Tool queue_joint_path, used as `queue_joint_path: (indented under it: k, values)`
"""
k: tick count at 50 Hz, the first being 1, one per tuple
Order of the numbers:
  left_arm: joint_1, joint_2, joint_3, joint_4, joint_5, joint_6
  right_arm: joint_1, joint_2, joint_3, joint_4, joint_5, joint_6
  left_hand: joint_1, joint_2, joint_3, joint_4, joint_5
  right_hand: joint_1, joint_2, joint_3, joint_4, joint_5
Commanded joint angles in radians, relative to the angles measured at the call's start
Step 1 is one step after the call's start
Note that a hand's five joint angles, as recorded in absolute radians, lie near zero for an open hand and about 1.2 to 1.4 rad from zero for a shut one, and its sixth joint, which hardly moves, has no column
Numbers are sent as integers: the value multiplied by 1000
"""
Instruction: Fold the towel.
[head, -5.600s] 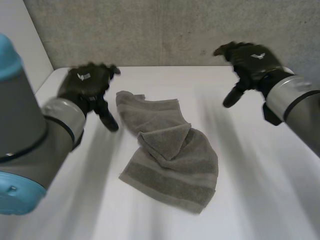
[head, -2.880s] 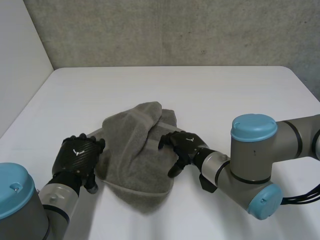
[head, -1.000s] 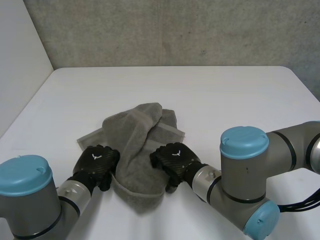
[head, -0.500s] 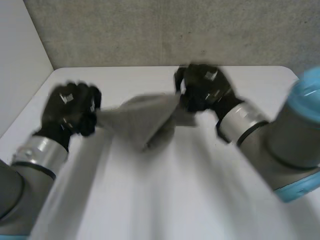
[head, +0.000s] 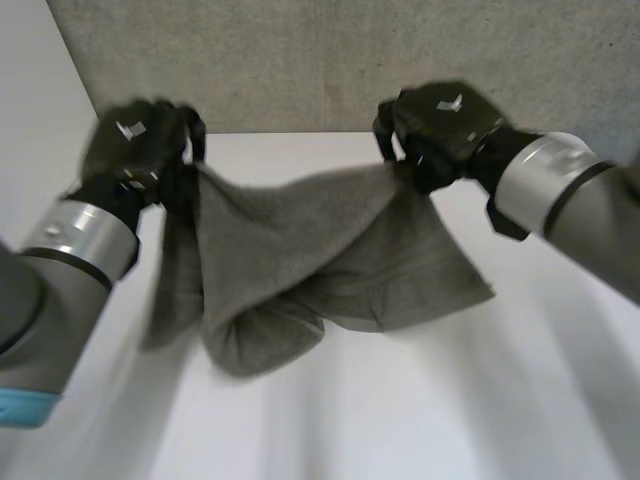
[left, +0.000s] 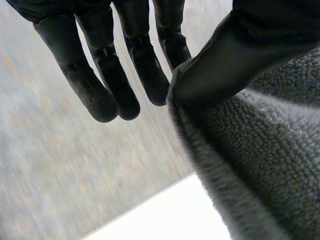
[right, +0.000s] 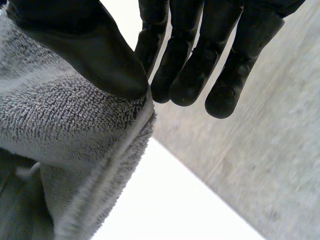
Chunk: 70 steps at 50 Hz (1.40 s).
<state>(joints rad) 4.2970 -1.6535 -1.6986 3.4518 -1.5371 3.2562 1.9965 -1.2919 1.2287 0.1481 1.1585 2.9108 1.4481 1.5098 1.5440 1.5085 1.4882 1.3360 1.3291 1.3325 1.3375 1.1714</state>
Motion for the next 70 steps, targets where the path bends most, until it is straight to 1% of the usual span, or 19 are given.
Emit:
queue_joint_path:
  k: [1,7,13,15,17,22,26,31,33,41,44,47,54,55,56,57,58,59,70]
  values:
    - [15,-218,59,4,-5,86,21,228,-90,-5,60,-50,-52,-114,-148,-112,-266,60,67,64,59,50]
    - [9,-333,192,17,-8,183,24,344,-193,-45,66,-35,-52,-114,-148,-112,-266,60,67,64,59,50]
    - [-11,-342,457,17,-66,182,24,362,-285,-292,164,18,-52,-114,-148,-112,-266,60,67,64,59,50]
    - [-19,-336,521,18,-86,178,22,336,-285,-372,181,31,-52,-114,-148,-112,-266,60,67,64,59,50]
    - [-28,-322,579,24,-107,177,22,223,-261,-487,185,60,-52,-114,-148,-112,-266,60,67,64,59,50]
    - [-43,-219,645,64,-138,163,8,70,-195,-512,123,71,-52,-114,-148,-112,-266,60,67,64,59,50]
    - [-48,-134,568,81,-138,155,7,37,-153,-478,69,73,-52,-114,-148,-112,-266,60,67,64,59,50]
    - [-46,-77,347,81,-126,160,7,-3,-40,-270,-23,51,-52,-114,-148,-112,-266,60,67,64,59,50]
    - [-46,-37,164,90,-106,165,5,-7,1,-225,-39,36,-52,-114,-148,-112,-266,60,67,64,59,50]
    - [-34,31,-244,177,-20,168,2,-29,285,-131,-62,-131,-52,-114,-148,-112,-266,60,67,64,59,50]
    - [-36,28,-305,218,-9,169,-1,-23,363,-134,-59,-186,-52,-114,-148,-112,-266,60,67,64,59,50]
    - [-39,0,-395,337,2,194,-13,-6,399,-150,-57,-202,-52,-114,-148,-112,-266,60,67,64,59,50]
    - [-39,-110,-382,395,-1,278,-10,74,399,-203,-40,-197,-52,-114,-148,-112,-266,60,67,64,59,50]
    - [-39,-111,-382,395,-1,278,-13,74,397,-202,-39,-194,-52,-114,-148,-112,-266,-55,-48,-51,-56,-65]
    - [-37,-115,-380,399,-1,287,-15,74,399,-205,-34,-191,-52,-114,-148,-112,-266,-419,-413,-416,-421,-429]
    - [-34,-127,-381,400,-1,290,-15,74,399,-205,-34,-191,-52,-114,-148,-112,-266,-423,-416,-420,-425,-433]
    - [-34,-127,-382,400,-1,290,-18,75,405,-203,-28,-185,-52,-114,-148,-112,-266,-804,-797,-800,-805,-814]
    - [-33,-137,-385,400,-1,290,-19,71,413,-203,-19,-176,-52,-114,-148,-112,-266,-933,-926,-929,-934,-943]
    - [-33,-149,-400,418,-3,284,-41,-33,544,-255,93,-110,-52,-114,-148,-112,-266,-1025,-1018,-1021,-1026,-1035]
